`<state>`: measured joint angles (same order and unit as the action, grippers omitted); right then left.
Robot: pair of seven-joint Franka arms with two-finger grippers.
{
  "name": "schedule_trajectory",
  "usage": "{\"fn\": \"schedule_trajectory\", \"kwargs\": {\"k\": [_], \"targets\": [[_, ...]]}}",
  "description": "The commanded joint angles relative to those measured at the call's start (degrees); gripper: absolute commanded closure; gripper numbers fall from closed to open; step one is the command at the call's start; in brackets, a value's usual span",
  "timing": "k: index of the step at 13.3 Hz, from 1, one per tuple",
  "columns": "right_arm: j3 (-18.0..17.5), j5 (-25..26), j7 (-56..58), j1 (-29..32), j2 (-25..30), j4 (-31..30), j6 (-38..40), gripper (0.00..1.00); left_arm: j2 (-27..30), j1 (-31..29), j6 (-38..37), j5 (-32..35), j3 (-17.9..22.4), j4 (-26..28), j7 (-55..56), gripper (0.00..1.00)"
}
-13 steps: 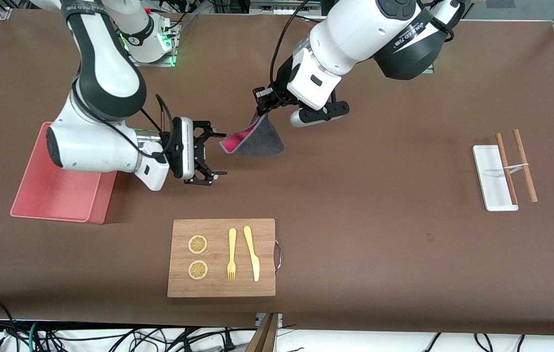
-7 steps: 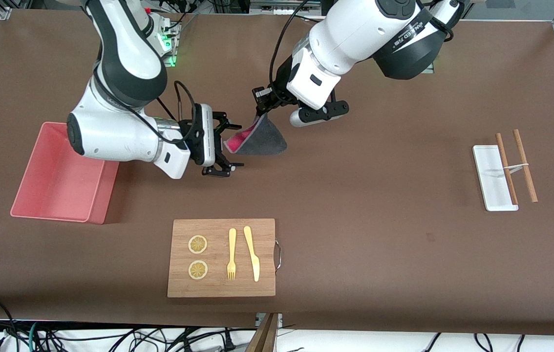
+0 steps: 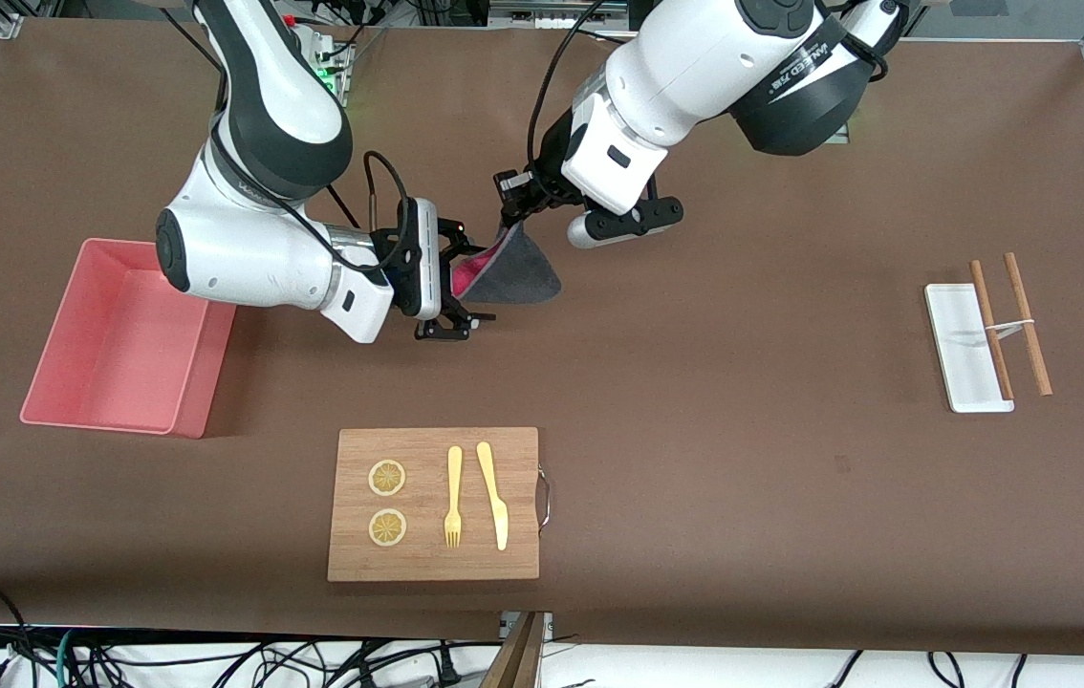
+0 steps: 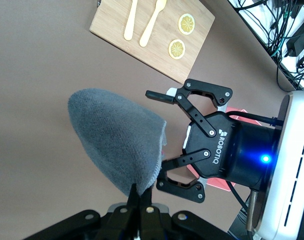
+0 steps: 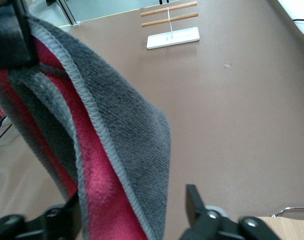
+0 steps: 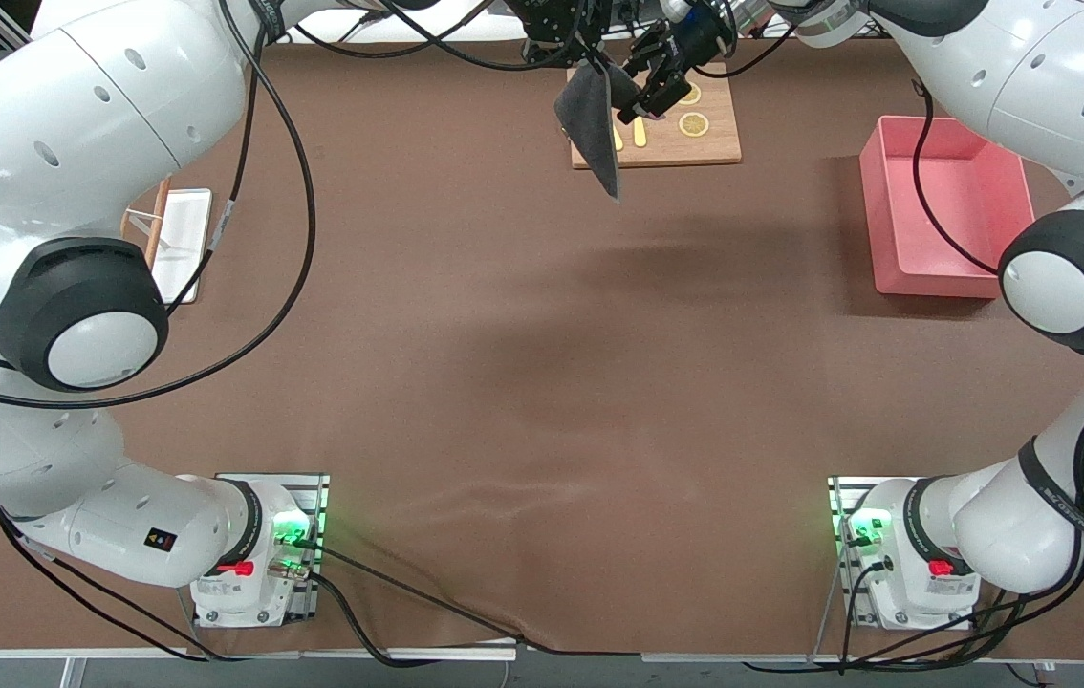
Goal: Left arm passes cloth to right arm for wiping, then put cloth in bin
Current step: 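Grasp the cloth with the right gripper while the left gripper releases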
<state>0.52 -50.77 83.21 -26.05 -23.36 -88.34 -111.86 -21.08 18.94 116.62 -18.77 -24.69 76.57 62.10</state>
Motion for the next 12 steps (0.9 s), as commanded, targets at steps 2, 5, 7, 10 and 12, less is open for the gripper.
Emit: {"fn": "schedule_trajectory", "kwargs": {"k": [2,5,7,10,12], "targets": [[0.71,0.31,-0.68,-0.5,0.5,-0.34,-0.73,1.0,-0.63,0.39,-0.25,-1.27,0.43,-1.6,0.31,1.0],[0.71,2.85,-3.4,-0.32,0.68,-0.25,-0.38,1.0,-0.63,0.39,-0.25,-1.27,0.43,-1.69,0.31,1.0],[0.71,5.85,-6.47,-0.32,0.86,0.44,-0.03,1.0,-0.63,0.22,-0.34,-1.09,0.43,-1.6,0.13,1.0],[0.88,6.12,-7.1,0.82,1.38,0.45,0.23,1.0,-0.46,-0.13,-0.52,-0.39,0.69,-1.6,-0.31,0.01],[1.23,7.78,-8.32,2.31,1.56,0.45,3.38,1.0,-0.02,-0.48,-1.57,-0.39,0.7,-1.6,-0.31,0.0]]}}
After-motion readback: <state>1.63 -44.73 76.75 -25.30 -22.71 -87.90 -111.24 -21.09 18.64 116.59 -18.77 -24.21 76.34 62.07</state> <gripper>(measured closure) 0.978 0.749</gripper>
